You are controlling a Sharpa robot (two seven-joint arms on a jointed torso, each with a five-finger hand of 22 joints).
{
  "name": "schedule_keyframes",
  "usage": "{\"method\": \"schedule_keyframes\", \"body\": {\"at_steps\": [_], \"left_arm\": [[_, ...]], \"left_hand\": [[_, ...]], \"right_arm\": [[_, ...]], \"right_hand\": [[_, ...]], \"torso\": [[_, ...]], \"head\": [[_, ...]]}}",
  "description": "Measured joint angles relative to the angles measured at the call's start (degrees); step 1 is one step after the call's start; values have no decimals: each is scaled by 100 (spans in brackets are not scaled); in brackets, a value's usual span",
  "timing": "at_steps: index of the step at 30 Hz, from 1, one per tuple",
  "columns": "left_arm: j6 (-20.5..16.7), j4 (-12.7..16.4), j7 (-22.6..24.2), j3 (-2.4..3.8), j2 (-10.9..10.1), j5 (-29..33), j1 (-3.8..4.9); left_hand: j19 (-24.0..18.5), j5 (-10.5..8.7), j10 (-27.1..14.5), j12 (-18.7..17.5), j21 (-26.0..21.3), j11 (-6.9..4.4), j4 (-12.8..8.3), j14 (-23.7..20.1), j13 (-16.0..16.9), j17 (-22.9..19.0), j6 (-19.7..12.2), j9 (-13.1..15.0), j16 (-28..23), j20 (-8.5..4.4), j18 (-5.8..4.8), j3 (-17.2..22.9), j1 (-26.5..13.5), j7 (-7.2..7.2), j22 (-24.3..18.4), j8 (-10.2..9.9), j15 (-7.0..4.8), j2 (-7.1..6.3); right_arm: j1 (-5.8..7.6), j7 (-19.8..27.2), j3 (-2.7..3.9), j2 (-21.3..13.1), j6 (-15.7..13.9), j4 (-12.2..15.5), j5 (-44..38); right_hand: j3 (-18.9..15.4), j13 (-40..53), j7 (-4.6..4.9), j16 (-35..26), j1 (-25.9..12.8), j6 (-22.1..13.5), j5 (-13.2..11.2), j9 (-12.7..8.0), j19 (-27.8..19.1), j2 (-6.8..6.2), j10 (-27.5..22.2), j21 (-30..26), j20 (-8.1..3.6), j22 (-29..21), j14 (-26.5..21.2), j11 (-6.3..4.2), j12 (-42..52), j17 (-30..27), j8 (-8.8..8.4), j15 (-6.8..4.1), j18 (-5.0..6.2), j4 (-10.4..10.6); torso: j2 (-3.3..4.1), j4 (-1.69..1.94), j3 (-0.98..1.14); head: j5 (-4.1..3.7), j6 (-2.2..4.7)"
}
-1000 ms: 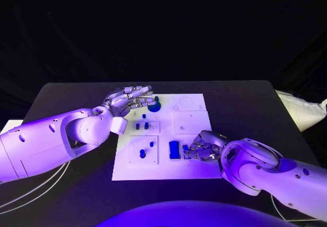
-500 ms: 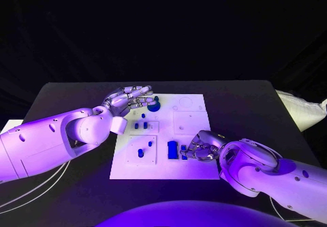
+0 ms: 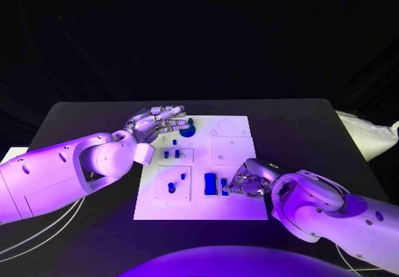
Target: Assemble the parts on the task board
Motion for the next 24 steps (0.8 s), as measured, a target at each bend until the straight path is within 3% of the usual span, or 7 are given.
{"method": "schedule_keyframes", "body": {"at_steps": [7,16,21,24], "left_arm": [[5,-9,-3,0,5,0,0],[11,-12,-8,0,8,0,0],[13,-11,-10,0,8,0,0],[14,-11,-10,0,6,-1,0]], "left_hand": [[0,0,0,0,0,0,0,0,0,0,0,0,0,0,0,0,0,0,0,0,0,0],[0,0,0,0,0,0,0,0,0,0,0,0,0,0,0,0,0,0,0,0,0,0],[0,0,0,0,0,0,0,0,0,0,0,0,0,0,0,0,0,0,0,0,0,0],[0,0,0,0,0,0,0,0,0,0,0,0,-24,0,0,0,-23,0,-14,0,0,23]], "right_arm": [[-9,26,0,26,34,19,-24],[-12,51,-1,139,99,-162,-39],[-8,74,10,207,111,-311,-72],[-7,101,17,236,107,-346,-90]], "right_hand": [[-132,12,0,0,482,0,-464,20,0,-47,0,0,0,-1,0,0,0,0,-23,0,0,-212],[-139,27,0,-1,675,0,-488,32,0,119,0,0,0,-1,0,0,0,-1,-23,0,0,-282],[-128,96,-31,-1,878,32,-696,71,0,185,-1,0,0,-1,0,0,72,-1,-9,0,0,-370],[-130,137,-22,-1,878,46,-700,71,0,185,-1,0,1,-1,0,0,99,-2,-28,0,0,-399]], "torso": [[0,8,-1],[6,12,-4],[6,18,-4],[6,19,-4]], "head": [[-16,5],[-18,-2],[-1,-15],[14,-28]]}}
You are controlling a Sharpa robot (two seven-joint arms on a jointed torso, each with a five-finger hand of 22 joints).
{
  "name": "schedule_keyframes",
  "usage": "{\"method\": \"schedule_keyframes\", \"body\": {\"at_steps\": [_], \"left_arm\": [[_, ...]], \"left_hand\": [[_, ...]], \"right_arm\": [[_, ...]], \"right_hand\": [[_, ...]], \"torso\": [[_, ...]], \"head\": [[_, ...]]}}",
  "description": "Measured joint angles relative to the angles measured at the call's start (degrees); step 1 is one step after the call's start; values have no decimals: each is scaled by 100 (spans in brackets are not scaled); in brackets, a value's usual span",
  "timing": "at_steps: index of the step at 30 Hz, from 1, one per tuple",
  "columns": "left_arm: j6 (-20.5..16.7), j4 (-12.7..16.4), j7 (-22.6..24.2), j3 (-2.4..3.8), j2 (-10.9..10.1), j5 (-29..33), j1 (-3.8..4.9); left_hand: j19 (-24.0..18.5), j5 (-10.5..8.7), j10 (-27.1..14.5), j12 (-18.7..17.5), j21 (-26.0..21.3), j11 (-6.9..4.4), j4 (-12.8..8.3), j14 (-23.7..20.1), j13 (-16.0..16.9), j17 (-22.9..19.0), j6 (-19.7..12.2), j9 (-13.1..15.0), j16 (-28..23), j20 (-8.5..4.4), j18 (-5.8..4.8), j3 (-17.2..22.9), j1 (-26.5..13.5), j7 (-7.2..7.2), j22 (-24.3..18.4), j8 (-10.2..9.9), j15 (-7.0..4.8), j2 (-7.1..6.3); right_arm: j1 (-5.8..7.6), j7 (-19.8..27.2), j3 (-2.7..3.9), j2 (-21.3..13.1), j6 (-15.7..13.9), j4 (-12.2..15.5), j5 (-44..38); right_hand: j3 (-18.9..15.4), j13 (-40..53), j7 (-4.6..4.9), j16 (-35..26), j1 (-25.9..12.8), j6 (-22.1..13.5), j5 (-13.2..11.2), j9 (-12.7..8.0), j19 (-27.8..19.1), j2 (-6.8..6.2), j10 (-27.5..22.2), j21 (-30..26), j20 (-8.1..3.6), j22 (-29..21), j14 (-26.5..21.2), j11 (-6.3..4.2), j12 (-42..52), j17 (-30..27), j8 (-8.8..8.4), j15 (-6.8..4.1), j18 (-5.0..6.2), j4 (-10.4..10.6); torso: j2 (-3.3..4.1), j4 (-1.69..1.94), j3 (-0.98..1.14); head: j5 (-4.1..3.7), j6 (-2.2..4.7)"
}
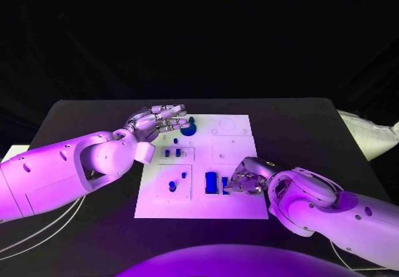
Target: Assemble the parts on the task board
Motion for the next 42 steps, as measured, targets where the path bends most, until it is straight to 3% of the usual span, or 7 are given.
{"method": "schedule_keyframes", "body": {"at_steps": [14,21,25,27,31,38,42], "left_arm": [[3,-12,-3,0,1,-1,0],[2,-97,-3,-2,33,-1,-3],[-5,-204,-2,-3,90,2,-4],[-17,-277,4,-5,122,6,-5],[-89,-454,29,-38,184,17,-7],[-424,-875,164,-64,366,67,-63],[-706,-1095,277,-71,499,126,-138]], "left_hand": [[0,0,0,0,0,0,0,0,0,0,0,0,0,0,0,0,0,0,0,0,0,0],[0,0,0,0,0,0,0,0,0,0,0,0,0,0,0,0,0,0,-5,0,0,0],[0,0,0,0,0,0,0,0,0,0,0,0,0,0,0,0,0,0,-5,0,0,0],[0,0,0,0,0,0,0,0,0,-1,0,0,0,0,0,0,0,0,-13,0,0,0],[0,0,0,0,0,0,0,0,0,-14,-21,0,-46,0,0,0,0,-21,-47,0,0,0],[-190,0,-21,-45,-84,21,0,-212,0,-82,-63,0,-254,82,0,32,0,-63,-175,0,79,0],[-703,0,-207,-157,-136,103,0,-588,-8,-221,-185,-4,-526,216,0,32,0,-79,-375,-38,216,0]], "right_arm": [[-3,115,-19,-143,-422,160,223],[365,504,-13,-293,-779,-2,1231],[638,1134,-14,-246,-962,-487,2173],[721,1528,-11,-196,-1055,-753,2705],[829,2487,-15,14,-1200,-1368,3985],[923,4018,-19,620,-1146,-2530,6084],[947,4628,-18,914,-956,-3019,6947]], "right_hand": [[-511,-9,58,-77,-441,-41,382,-29,0,-25,-2,-35,0,-1,0,2,-57,-1,-88,0,0,507],[-653,-442,188,-310,-460,-349,449,-93,-18,-46,-319,-266,18,-1,-3,134,-771,-8,-274,49,0,536],[-655,-1003,272,-726,-64,-504,502,-142,-274,136,-682,-660,105,-173,-13,205,-1614,-416,-326,112,10,411],[-624,-1440,311,-1184,200,-600,561,-167,-548,202,-970,-1080,134,-674,-33,244,-2244,-931,-381,143,186,276],[-387,-2288,484,-3517,878,-948,558,-276,-1826,408,-1616,-3171,246,-2963,-807,395,-3251,-3217,-501,310,664,-24],[132,-4252,783,-6425,1649,-1343,146,-659,-3206,520,-2236,-5548,716,-4653,-2432,861,-4898,-5047,-505,889,672,-317],[349,-5179,812,-7264,1565,-1369,146,-947,-3234,436,-2169,-6302,943,-5240,-2532,962,-5222,-5853,-505,1104,672,-442]], "torso": [[-5,-15,7],[-60,-36,-8],[-126,-52,-25],[-165,-60,-37],[-261,-73,-63],[-486,-157,-109],[-594,-193,-123]], "head": [[14,19],[-9,83],[-34,156],[-39,198],[-40,319],[25,587],[70,731]]}}
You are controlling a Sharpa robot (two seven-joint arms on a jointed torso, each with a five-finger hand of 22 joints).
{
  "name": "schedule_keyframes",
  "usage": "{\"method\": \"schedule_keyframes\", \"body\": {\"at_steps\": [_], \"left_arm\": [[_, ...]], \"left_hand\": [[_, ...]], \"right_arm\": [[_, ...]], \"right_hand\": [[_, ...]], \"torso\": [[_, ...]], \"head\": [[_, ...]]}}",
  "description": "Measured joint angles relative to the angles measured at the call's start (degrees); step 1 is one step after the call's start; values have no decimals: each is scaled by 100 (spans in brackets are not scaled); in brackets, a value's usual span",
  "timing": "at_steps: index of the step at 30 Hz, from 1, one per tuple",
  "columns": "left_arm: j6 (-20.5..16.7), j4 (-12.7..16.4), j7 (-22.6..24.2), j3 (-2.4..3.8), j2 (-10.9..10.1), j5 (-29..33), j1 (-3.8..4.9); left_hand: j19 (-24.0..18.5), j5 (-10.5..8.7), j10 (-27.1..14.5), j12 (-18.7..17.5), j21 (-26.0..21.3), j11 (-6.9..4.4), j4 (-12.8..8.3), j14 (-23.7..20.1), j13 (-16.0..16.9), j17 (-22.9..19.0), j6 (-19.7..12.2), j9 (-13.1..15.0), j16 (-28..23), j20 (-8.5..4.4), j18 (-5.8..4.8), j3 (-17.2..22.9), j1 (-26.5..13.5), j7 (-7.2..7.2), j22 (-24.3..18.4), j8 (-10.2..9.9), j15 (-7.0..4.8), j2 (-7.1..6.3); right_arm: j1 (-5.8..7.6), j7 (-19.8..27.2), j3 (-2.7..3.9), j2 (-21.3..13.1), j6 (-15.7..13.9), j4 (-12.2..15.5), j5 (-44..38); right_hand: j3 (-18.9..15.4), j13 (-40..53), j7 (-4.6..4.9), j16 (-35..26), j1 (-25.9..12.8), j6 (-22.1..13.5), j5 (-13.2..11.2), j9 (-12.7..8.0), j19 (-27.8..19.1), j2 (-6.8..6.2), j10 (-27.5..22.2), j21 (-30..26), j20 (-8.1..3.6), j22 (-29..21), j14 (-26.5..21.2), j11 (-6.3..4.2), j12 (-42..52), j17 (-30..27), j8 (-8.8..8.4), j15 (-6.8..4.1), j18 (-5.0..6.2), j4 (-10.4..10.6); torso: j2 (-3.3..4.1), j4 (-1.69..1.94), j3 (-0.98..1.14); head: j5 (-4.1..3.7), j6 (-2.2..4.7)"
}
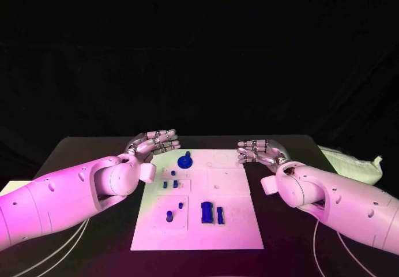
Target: Assemble the parts on the task board
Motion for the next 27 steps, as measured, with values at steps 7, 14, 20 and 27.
{"method": "schedule_keyframes", "body": {"at_steps": [7,14,20,27], "left_arm": [[-336,-290,174,-2,196,94,-113],[-402,-281,190,-1,192,103,-132],[-622,15,202,50,137,25,-162],[-1407,673,327,157,-5,-275,-233]], "left_hand": [[-219,0,-75,-35,0,34,-15,-112,0,-90,-42,0,-112,91,1,15,-5,-2,-119,0,72,5],[-1012,-201,-1055,-305,-168,-126,-185,-1100,-179,-273,-954,-182,-326,-144,-50,-155,-1356,-165,-329,-207,-73,213],[-1910,-333,-2149,-453,-283,-315,-278,-2205,-297,-544,-1998,-308,-443,-434,-180,-393,-2879,-384,-566,-320,-236,322],[-2706,-378,-3119,-501,-325,-619,-316,-3190,-341,-654,-2932,-348,-494,-688,-354,-588,-4235,-578,-776,-372,-602,365]], "right_arm": [[9,603,0,321,334,-465,758],[56,668,-71,332,345,-477,843],[316,712,-402,254,97,-137,950],[859,998,-1023,109,-661,603,1331]], "right_hand": [[358,-1013,40,-595,-495,25,-102,-434,504,-36,132,-707,104,-650,419,50,0,-848,0,36,-2,-368],[191,-1342,-131,-838,-1980,-804,-268,-710,-297,-172,-808,-992,-120,-978,-491,-109,-193,-1065,-190,-105,-22,-578],[60,-1471,-351,-972,-3571,-1815,-530,-949,-1387,-265,-1961,-1254,-343,-1263,-1699,-272,-303,-1370,-299,-429,-229,-631],[-11,-1520,-548,-1014,-4983,-2710,-609,-1043,-2351,-304,-2982,-1485,-542,-1517,-2768,-618,-349,-1558,-333,-578,-319,-640]], "torso": [[-137,-19,3],[-155,-14,14],[-157,42,77],[-170,129,182]], "head": [[41,180],[50,232],[49,409],[62,642]]}}
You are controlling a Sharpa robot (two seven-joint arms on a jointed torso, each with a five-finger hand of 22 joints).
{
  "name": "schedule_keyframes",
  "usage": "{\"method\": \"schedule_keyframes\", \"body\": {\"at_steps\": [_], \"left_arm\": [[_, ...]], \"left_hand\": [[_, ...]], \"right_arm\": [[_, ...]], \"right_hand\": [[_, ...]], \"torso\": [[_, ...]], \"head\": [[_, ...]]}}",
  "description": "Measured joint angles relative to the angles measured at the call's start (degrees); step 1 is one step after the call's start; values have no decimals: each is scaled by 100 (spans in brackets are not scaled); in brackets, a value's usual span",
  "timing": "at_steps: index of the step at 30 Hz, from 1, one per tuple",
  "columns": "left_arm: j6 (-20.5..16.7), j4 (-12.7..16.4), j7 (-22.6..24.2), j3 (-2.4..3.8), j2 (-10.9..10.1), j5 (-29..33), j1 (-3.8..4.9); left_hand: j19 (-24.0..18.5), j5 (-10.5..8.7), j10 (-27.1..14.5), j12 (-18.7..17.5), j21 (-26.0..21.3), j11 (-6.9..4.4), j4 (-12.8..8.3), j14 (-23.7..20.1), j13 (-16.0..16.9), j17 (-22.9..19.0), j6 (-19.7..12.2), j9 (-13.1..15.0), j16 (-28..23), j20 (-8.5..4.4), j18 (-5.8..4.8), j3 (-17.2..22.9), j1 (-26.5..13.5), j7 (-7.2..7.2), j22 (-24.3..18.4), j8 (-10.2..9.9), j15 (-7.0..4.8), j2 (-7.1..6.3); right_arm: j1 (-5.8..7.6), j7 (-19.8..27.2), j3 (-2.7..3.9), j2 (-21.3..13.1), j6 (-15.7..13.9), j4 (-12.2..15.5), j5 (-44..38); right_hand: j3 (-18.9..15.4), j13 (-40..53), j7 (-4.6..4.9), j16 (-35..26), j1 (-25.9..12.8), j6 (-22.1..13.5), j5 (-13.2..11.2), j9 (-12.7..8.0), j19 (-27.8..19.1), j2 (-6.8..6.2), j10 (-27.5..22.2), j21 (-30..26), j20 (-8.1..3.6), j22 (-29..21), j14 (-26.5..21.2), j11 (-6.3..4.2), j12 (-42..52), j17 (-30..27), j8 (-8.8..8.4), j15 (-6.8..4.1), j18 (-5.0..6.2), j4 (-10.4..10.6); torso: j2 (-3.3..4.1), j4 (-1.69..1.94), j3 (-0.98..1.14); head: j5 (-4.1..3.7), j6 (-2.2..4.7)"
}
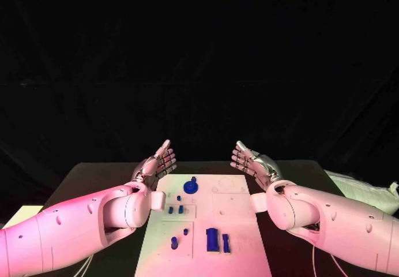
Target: Assemble the parts on the task board
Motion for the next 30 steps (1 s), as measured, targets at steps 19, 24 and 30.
{"method": "schedule_keyframes", "body": {"at_steps": [19,24,30], "left_arm": [[-1465,554,340,80,-112,-649,-61],[-1533,555,361,80,-113,-685,-61],[-1570,556,373,80,-113,-704,-61]], "left_hand": [[-1252,-22,-1540,-30,-21,-330,-15,-1557,-17,-42,-1472,-23,0,-663,-538,-553,-2144,-537,-574,-6,-191,20],[-1455,-22,-1783,-30,-21,-334,-15,-1804,-16,-41,-1704,-24,0,-705,-541,-553,-2483,-553,-593,-6,-197,20],[-1630,-22,-2021,-30,-21,-342,-16,-2048,-16,-41,-1927,-25,0,-735,-541,-584,-2808,-564,-599,-6,-198,22]], "right_arm": [[368,577,-408,-127,-1286,525,717],[368,607,-408,-127,-1343,525,756],[368,626,-408,-127,-1375,526,779]], "right_hand": [[-16,-17,-536,-22,-2241,-1415,-56,-36,-1525,-16,-1621,-600,-546,-653,-1695,-217,0,-74,-12,-64,-537,-16],[-16,-16,-554,-22,-2593,-1639,-56,-36,-1768,-15,-1877,-624,-563,-698,-1961,-223,0,-74,-22,-64,-538,-16],[-16,-16,-572,-21,-2932,-1848,-56,-35,-1992,-18,-2123,-623,-585,-718,-2227,-224,0,-74,-22,-64,-536,-16]], "torso": [[-5,34,41],[-5,34,41],[-5,34,41]], "head": [[1,46],[1,46],[1,46]]}}
